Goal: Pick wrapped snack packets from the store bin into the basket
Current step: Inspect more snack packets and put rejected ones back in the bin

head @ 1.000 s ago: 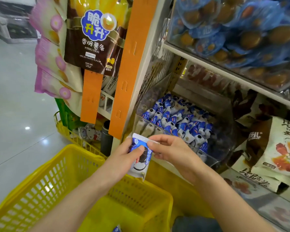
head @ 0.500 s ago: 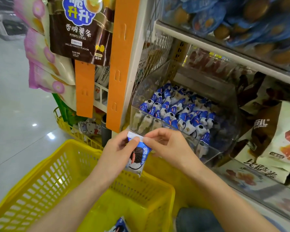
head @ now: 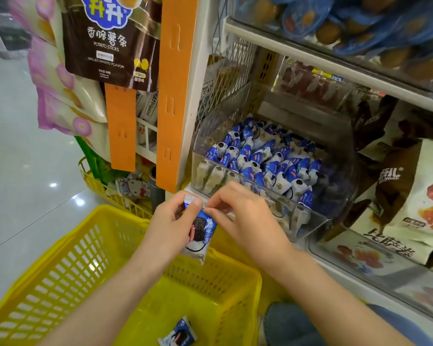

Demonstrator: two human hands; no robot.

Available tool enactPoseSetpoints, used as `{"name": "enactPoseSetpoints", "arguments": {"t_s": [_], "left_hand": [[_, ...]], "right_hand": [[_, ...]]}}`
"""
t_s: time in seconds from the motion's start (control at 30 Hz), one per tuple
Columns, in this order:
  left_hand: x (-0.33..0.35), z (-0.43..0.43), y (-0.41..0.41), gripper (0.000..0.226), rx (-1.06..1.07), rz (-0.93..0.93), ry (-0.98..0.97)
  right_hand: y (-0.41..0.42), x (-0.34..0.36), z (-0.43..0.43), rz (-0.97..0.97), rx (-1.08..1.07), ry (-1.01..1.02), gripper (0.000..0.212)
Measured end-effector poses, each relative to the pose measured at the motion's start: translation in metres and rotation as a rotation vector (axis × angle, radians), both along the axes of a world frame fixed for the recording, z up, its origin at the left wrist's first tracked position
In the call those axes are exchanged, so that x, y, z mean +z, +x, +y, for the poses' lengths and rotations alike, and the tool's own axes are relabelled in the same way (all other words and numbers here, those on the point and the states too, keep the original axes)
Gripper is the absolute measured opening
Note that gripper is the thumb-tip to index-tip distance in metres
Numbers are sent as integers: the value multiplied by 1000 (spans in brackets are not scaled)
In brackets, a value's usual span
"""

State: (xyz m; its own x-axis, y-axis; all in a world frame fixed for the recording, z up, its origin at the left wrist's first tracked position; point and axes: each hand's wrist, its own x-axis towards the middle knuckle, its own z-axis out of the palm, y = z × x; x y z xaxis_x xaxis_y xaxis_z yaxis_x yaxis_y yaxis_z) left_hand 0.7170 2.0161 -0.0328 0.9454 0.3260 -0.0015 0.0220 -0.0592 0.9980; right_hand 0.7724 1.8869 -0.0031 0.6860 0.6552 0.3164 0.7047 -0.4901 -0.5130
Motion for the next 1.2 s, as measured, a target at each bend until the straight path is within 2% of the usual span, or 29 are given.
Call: {"name": "enactPoseSetpoints", "arguments": {"t_s": [0.1, 0.17, 0.23, 0.3, 0.4, 0.5, 0.57, 0.63, 0.7, 0.77, 0.87, 0.93, 1.0, 1.07, 1.1, 1.2], "left_hand": [[0, 2, 1, 18, -27, 61, -75], [1, 7, 2, 14, -80, 105, -88], [-1, 11, 3, 32, -128, 184, -36], [-1, 13, 2, 39, -90, 202, -24], [-1, 14, 2, 33, 43, 114, -202], [2, 19, 5, 19, 124, -1, -320], [4, 21, 5, 15, 141, -41, -310], [4, 21, 5, 14, 125, -58, -261], [4, 20, 3, 15, 92, -63, -207], [2, 19, 3, 15, 65, -60, -192], [4, 17, 2, 15, 25, -60, -292], [6, 16, 2, 15, 55, -51, -314], [6, 16, 2, 13, 115, -35, -290], [5, 17, 2, 15, 165, -43, -216], [5, 18, 2, 16, 178, -60, -151], [5, 15, 0, 16, 159, -116, 49]], "right_hand": [[2, -4, -1, -16, -11, 6, 5], [5, -4, 0, 102, -95, 121, 4], [9, -3, 0, 235, -193, 237, 8], [11, -1, 0, 372, -247, 348, 15], [10, 2, 2, 527, -242, 452, 16], [12, 5, 1, 618, -187, 385, 17], [11, 5, 0, 701, -128, 247, 33], [9, 2, 0, 657, -89, 94, 46], [8, -1, 0, 596, -67, 22, 40], [9, -2, -1, 606, -61, -2, 28], [11, -4, -1, 718, -46, 33, 20], [11, -5, 0, 774, -32, 38, 23], [11, -7, 0, 726, -34, -16, 35], [10, -6, 1, 685, -34, 36, 45], [9, -4, 2, 670, -22, 100, 43], [9, 1, 5, 615, -8, 221, 18]]}}
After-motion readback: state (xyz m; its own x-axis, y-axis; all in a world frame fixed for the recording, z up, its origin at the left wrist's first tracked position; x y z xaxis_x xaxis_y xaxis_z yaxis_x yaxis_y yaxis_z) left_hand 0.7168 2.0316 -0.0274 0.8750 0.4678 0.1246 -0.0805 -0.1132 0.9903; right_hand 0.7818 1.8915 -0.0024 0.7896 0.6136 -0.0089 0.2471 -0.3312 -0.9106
